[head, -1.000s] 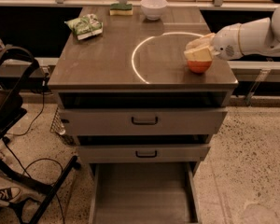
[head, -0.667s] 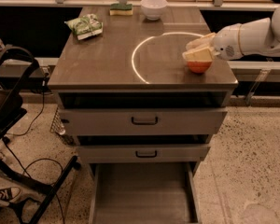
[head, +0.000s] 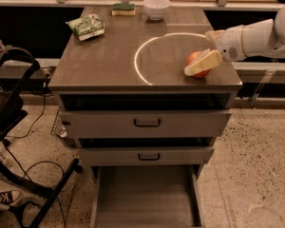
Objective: Move apple near green jalapeno chip bag
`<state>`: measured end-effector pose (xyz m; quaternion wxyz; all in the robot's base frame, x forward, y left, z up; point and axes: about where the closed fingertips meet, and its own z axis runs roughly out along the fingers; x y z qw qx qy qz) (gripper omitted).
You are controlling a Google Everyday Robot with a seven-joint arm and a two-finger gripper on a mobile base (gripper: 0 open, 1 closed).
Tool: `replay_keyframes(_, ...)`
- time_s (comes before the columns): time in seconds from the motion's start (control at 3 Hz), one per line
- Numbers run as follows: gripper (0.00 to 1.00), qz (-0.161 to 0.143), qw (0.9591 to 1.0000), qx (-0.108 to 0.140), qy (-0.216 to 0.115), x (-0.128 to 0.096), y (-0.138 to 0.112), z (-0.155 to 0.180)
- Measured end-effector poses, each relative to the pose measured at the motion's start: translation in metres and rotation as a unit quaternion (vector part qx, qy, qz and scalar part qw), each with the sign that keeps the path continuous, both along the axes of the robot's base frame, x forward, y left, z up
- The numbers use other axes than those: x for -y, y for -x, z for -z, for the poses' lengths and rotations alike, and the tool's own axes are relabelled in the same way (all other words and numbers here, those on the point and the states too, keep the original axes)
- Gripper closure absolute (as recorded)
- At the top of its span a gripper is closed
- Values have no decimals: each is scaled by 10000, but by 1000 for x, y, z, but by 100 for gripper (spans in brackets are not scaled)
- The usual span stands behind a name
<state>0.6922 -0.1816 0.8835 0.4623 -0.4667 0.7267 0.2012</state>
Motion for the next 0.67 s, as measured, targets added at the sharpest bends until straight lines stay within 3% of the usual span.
replay_keyframes(0.67,0,-37,9992,-236,-320,11,-6,16)
